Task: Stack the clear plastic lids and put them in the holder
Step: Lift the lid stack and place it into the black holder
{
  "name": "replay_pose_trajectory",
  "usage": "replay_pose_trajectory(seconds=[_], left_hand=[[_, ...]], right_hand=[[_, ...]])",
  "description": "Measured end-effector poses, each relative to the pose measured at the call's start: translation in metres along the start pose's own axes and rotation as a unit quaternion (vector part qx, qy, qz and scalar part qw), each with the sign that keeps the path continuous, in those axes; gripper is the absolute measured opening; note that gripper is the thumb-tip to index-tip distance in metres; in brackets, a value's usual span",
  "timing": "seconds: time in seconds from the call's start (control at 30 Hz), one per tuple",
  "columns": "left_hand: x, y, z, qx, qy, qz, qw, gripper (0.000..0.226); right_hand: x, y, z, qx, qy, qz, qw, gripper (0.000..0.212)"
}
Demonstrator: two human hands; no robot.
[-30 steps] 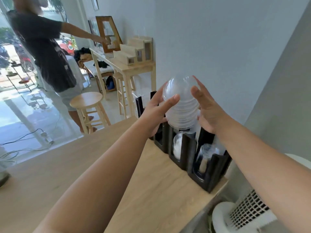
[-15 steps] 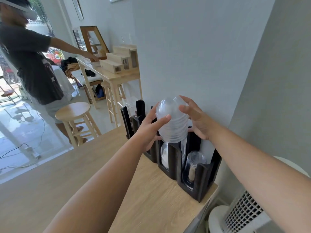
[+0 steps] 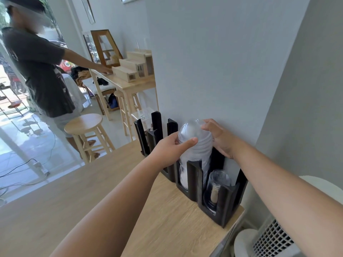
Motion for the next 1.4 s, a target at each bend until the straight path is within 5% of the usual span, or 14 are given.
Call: replay_pose_trajectory(seconds=[0.37, 0.57, 0.73, 0.93, 1.27, 1.4], left_hand=[[0.009, 0.01, 0.018, -0.021, -0.009, 0.107, 0.994, 0.087], [0.01, 0.021, 0.011, -0.011, -0.01, 0.173, 0.985, 0.084], [0.006, 0.026, 0.015, 0.008, -0.025, 0.228, 0.973, 0.084], [0.002, 0.028, 0.021, 0.022, -0.003, 0.252, 0.968, 0.089], [-0.001, 0.035, 0.027, 0.027, 0.038, 0.253, 0.966, 0.089], [-0.006, 0.032, 0.028, 0.047, 0.023, 0.257, 0.965, 0.089]], right_hand=[[0.0, -0.004, -0.003, -0.094, -0.026, -0.138, 0.986, 0.062], [0.0, -0.006, 0.001, -0.12, -0.025, -0.339, 0.933, 0.079], [-0.001, -0.009, 0.002, -0.116, -0.018, -0.379, 0.918, 0.099], [-0.011, -0.013, 0.003, -0.088, 0.007, -0.4, 0.912, 0.078], [-0.009, -0.013, -0.006, -0.045, 0.024, -0.437, 0.898, 0.096], [-0.012, -0.006, -0.004, -0.044, 0.013, -0.415, 0.909, 0.087]])
Point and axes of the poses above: each hand's wrist, its own z-axis towards the middle knuckle, its own x-axis out of the palm, y = z × x, the point moved 2 cm from there along z, towards the middle knuckle, and after that the axes turned 14 degrees about z, right-handed, at the moved point
